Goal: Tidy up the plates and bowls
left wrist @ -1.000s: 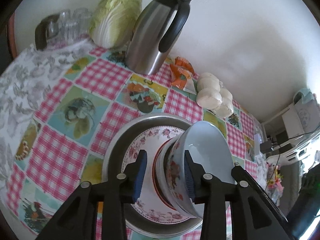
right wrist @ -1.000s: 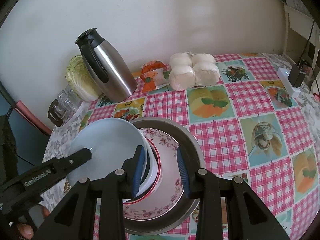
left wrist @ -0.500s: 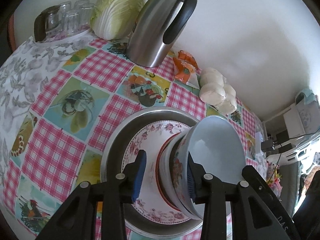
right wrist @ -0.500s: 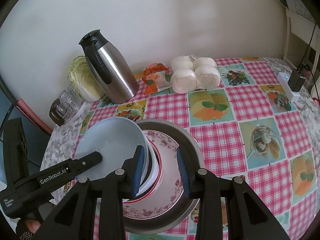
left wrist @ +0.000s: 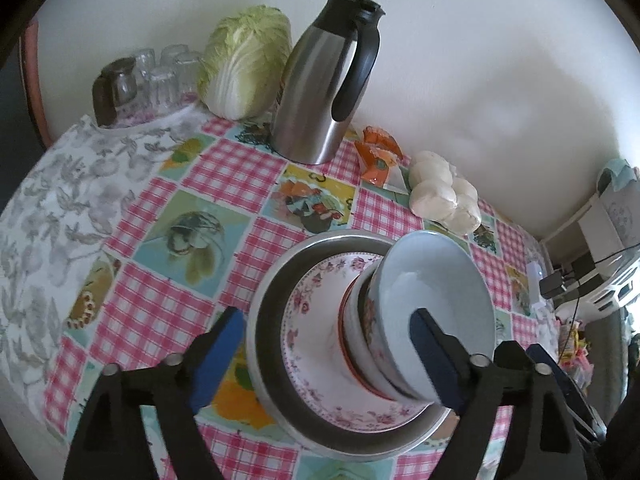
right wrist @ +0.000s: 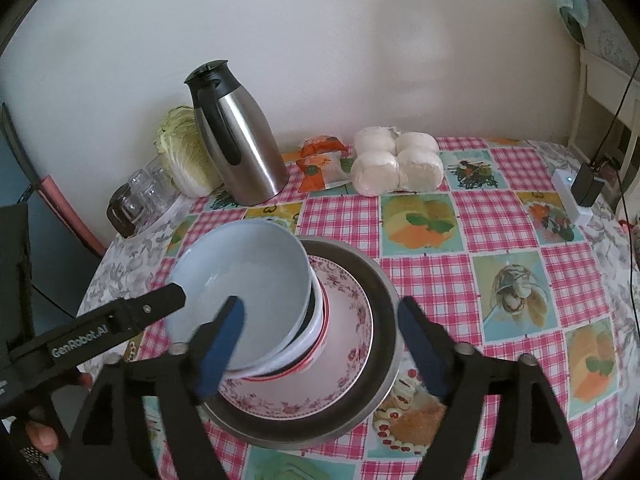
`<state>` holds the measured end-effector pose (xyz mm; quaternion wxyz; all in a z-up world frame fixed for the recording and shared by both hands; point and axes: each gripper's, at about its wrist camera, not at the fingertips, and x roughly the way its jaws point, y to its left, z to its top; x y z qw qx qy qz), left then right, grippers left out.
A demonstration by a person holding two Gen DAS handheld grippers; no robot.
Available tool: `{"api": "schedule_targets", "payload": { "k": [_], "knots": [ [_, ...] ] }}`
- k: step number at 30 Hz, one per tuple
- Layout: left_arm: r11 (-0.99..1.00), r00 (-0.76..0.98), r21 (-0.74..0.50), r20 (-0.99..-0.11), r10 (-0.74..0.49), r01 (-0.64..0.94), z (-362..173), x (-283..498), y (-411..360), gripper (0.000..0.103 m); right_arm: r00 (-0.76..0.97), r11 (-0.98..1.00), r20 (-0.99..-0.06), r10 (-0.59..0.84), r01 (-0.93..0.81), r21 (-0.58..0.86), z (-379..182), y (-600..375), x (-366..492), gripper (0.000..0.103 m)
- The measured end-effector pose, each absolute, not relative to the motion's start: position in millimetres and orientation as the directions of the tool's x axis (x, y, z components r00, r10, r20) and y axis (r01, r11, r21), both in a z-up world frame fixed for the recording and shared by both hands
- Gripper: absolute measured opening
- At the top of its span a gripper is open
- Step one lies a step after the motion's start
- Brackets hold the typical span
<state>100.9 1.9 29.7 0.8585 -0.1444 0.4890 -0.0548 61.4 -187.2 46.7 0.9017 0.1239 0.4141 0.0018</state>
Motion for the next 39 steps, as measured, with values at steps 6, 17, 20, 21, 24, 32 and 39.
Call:
{"api": "schedule_targets", "payload": {
  "k": [6,17,20,21,24,32,39],
  "knots": [
    [0.976,0.565,-0.207,-0.813,-0.138,-0.059,30,81,10,0.103,0.671,0.979,-0.738,0.07,0.094,0.179,45,-181,48,0.097],
    [0.991,0.562,-0.121,-0.824,-0.068,-0.058,16,54,26,0.103,0.633,0.986,-0.773,0.04,0.098,0.132,27,-170,25,0.097],
    [0.996,0.542,-0.076,-0.839,-0.04,-0.043,7,49,24,0.103,0.611,0.99,-0.791,0.028,0.093,0.107,17,-165,19,0.097],
    [0.997,0.536,-0.069,-0.843,-0.036,-0.042,5,48,24,0.103,0.602,0.991,-0.798,0.023,0.094,0.099,13,-164,17,0.097],
    [0.998,0.523,-0.064,-0.851,-0.045,-0.019,-3,45,23,0.103,0.587,0.991,-0.809,0.023,0.096,0.097,6,-161,13,0.097],
    [0.999,0.502,-0.002,-0.865,-0.026,0.049,-16,37,13,0.103,0.559,0.991,-0.829,0.004,0.111,0.08,-3,-157,4,0.097],
    [0.996,0.47,-0.025,-0.88,-0.064,0.088,-28,40,16,0.103,0.535,0.991,-0.845,-0.009,0.114,0.062,-10,-154,0,0.097]
  ]
}}
